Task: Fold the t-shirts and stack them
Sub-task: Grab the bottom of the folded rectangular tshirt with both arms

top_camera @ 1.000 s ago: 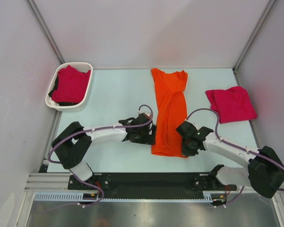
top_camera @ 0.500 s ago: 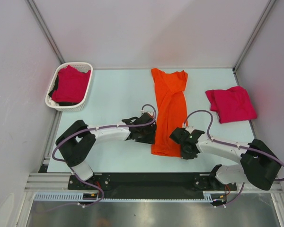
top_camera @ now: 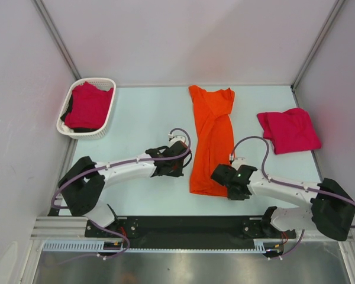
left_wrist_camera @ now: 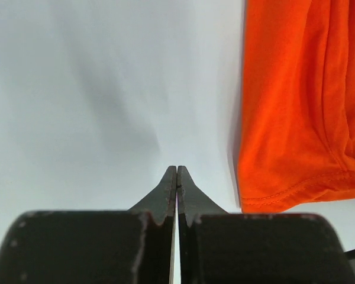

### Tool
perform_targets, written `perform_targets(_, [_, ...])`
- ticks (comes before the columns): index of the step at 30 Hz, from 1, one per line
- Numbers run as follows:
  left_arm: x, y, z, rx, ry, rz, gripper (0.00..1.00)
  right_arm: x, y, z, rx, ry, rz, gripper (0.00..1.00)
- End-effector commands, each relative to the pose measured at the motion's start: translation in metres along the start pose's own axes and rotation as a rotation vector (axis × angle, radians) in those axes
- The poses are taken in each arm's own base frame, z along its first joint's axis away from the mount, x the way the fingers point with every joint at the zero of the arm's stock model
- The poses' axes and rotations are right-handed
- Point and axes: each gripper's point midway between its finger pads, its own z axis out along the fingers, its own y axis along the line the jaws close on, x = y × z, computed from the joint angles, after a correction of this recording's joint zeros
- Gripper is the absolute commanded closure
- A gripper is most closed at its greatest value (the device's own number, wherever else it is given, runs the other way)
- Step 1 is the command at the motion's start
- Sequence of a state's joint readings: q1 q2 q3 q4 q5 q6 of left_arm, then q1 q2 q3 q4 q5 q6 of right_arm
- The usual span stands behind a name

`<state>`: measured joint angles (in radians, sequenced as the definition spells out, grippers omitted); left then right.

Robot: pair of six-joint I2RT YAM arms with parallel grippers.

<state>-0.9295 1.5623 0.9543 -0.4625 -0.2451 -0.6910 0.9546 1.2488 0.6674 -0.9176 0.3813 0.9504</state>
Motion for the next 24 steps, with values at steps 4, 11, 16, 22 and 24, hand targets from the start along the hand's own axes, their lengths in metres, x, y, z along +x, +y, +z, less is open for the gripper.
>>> perform_targets(4, [-0.01, -0.02, 0.004, 0.034, -0.018, 0.006, 1.0, -0.037, 0.006, -0.044, -0.111, -0.177, 0.09, 1.0])
perform_targets(11, [-0.007, -0.04, 0.012, 0.058, 0.005, 0.036, 1.0, -0.018, -0.012, -0.019, 0.064, -0.071, 0.06, 1.0])
perform_targets(16, [-0.01, -0.04, 0.004, 0.064, -0.013, 0.041, 1.0, -0.005, -0.014, -0.004, 0.153, -0.035, 0.03, 1.0])
perform_targets(22, [-0.01, -0.033, -0.001, 0.049, -0.022, 0.042, 1.0, 0.009, -0.023, 0.008, 0.251, -0.038, 0.01, 1.0])
perform_targets(24, [-0.01, -0.033, -0.001, 0.048, -0.023, 0.042, 1.0, 0.009, -0.02, 0.006, 0.255, -0.041, 0.013, 1.0])
